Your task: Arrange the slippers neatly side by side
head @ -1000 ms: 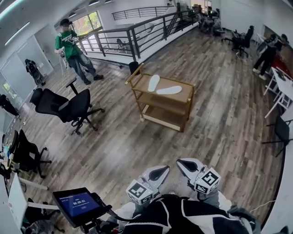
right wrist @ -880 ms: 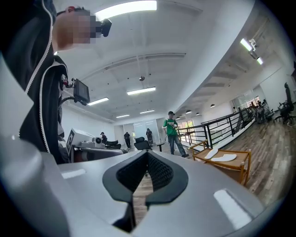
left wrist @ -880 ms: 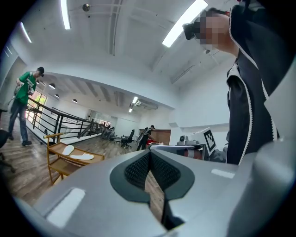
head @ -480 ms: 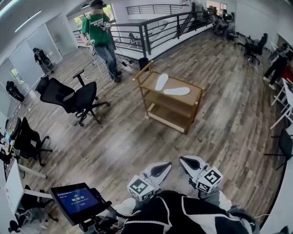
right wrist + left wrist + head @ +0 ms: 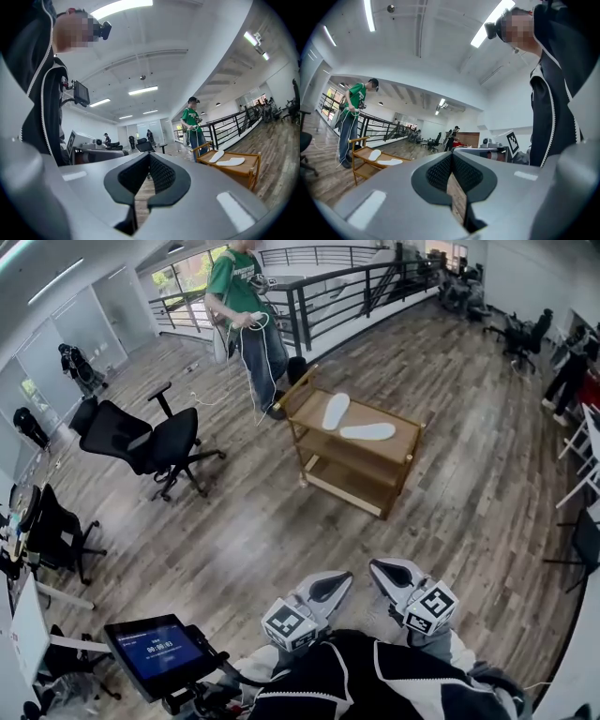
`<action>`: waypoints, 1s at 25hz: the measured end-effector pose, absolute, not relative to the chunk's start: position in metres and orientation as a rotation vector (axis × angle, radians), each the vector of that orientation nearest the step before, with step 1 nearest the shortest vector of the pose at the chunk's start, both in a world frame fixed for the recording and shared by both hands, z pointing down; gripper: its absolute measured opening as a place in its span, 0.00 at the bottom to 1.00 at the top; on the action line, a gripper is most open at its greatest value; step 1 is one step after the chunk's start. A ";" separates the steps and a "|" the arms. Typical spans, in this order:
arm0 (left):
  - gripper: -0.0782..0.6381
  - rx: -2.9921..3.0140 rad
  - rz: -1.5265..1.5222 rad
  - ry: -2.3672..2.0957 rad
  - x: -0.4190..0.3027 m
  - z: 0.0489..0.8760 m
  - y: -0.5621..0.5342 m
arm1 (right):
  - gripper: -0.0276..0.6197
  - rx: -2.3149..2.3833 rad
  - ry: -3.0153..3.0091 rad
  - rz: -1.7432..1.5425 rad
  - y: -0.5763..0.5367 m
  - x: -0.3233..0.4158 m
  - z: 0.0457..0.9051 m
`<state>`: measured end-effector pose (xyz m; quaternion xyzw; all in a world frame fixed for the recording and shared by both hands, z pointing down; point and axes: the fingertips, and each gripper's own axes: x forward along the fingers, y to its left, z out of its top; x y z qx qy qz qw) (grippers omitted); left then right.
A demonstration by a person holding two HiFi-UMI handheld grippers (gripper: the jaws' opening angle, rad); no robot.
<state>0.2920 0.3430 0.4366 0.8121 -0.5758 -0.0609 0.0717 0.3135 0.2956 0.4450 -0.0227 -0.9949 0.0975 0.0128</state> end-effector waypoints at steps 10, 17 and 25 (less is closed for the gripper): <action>0.13 2.489 -0.145 -1.686 0.219 0.426 0.318 | 0.05 0.061 -3.136 0.283 0.269 0.255 0.438; 0.13 2.570 -0.160 -1.576 0.161 0.421 0.297 | 0.05 0.179 -3.138 0.263 0.249 0.199 0.429; 0.13 2.584 -0.182 -1.520 0.115 0.438 0.296 | 0.05 0.207 -3.107 0.261 0.252 0.152 0.446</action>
